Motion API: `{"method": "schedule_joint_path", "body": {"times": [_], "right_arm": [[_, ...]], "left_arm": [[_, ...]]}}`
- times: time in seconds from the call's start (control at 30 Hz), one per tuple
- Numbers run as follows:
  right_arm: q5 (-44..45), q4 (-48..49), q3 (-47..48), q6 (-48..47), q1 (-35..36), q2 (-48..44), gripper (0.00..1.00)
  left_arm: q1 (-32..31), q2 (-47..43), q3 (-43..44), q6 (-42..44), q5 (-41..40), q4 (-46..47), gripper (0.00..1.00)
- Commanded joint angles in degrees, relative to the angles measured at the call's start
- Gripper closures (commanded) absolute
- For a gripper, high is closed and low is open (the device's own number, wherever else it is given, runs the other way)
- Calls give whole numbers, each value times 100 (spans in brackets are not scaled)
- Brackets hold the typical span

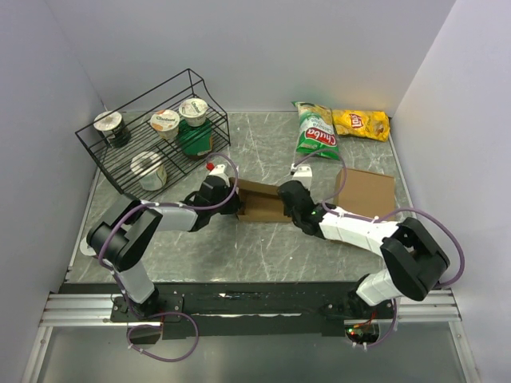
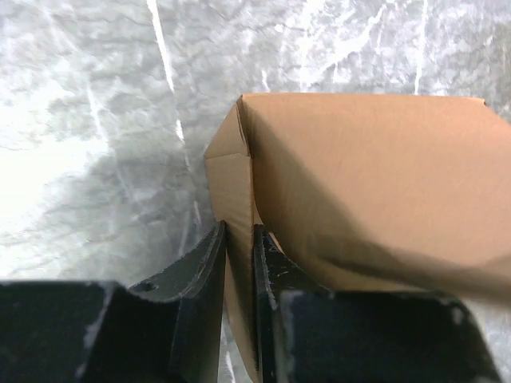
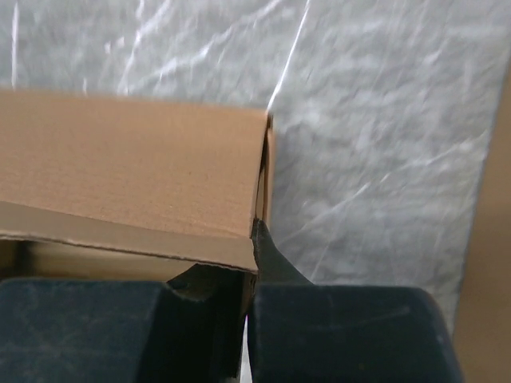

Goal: Fold the paper box
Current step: Close the paper box at the center of the board.

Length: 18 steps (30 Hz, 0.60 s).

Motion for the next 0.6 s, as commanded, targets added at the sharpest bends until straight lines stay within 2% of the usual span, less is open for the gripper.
{"method": "schedule_joint_path", "body": {"times": [0.0, 0.1, 0.2, 0.23, 0.3, 0.43, 0.57], "right_arm": [[-1097, -635, -284, 206, 359, 515, 100], [-984, -697, -293, 224, 377, 594, 100], [-852, -784, -214, 268, 368, 655, 100], [-808, -811, -187, 285, 368, 682, 100], [-650, -890, -126, 329, 368, 735, 100], [-422, -969, -90, 417, 350, 787, 100], [-307, -970, -99, 452, 324, 779, 100]], "left_arm": [[-75, 5, 197, -109, 823, 374, 79], [-66, -56, 188, -65, 893, 391, 77], [-57, -214, 162, 40, 946, 356, 69], [-57, -346, 144, 76, 938, 330, 63], [-48, -504, 127, 189, 894, 163, 56], [-13, -1101, 65, 383, 779, -214, 32], [66, -1690, -119, 489, 806, -584, 16]]}}
